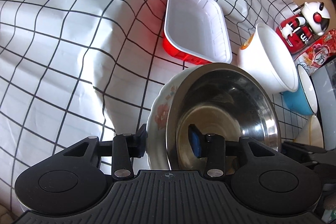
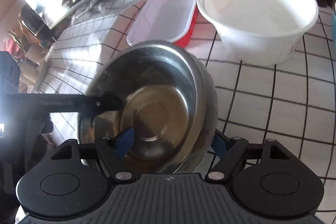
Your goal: Organize plates and bowls
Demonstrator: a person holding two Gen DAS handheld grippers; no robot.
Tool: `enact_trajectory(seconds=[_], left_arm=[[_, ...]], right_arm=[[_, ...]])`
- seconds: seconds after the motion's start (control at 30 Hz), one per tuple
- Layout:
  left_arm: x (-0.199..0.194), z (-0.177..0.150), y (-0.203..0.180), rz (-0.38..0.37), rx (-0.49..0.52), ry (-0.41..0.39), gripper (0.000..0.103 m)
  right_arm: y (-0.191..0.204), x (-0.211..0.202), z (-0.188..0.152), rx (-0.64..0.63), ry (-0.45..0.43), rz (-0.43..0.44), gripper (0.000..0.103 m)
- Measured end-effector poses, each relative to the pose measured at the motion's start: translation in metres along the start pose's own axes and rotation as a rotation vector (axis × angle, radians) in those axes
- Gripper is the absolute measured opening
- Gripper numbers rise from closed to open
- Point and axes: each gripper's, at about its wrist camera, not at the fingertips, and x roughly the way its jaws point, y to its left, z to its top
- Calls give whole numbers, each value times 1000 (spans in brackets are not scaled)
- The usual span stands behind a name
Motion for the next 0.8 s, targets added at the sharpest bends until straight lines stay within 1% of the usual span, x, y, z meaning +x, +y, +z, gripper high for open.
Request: enact_trajectory(seconds=[0.1, 0.17, 0.27, 0.33, 0.5, 0.53, 0.67, 0.8], left_arm=[[1, -4, -1, -2, 3, -10, 45], [0, -5, 0, -14, -14, -7, 46], [3, -3, -1, -50, -36, 12, 48], [7, -3, -10, -67, -13, 23, 48], [20, -1, -38, -106, 52, 49, 48], [23, 0, -43, -132, 66, 86, 48], [31, 5, -56, -134, 101, 84, 48], [30, 6, -52, -144, 105, 83, 45]], right_arm=[[3, 7, -2, 10, 10, 9, 83], [4, 7, -2, 19, 14, 7, 84], [-2, 4, -3, 53, 26, 25, 84], [-7, 0, -6, 68, 25, 21, 84], [-25, -16, -19, 108, 0, -31, 84], [-29, -19, -21, 122, -7, -41, 84], [-41, -28, -25, 168, -40, -70, 84], [-39, -27, -29, 172, -67, -88, 86]])
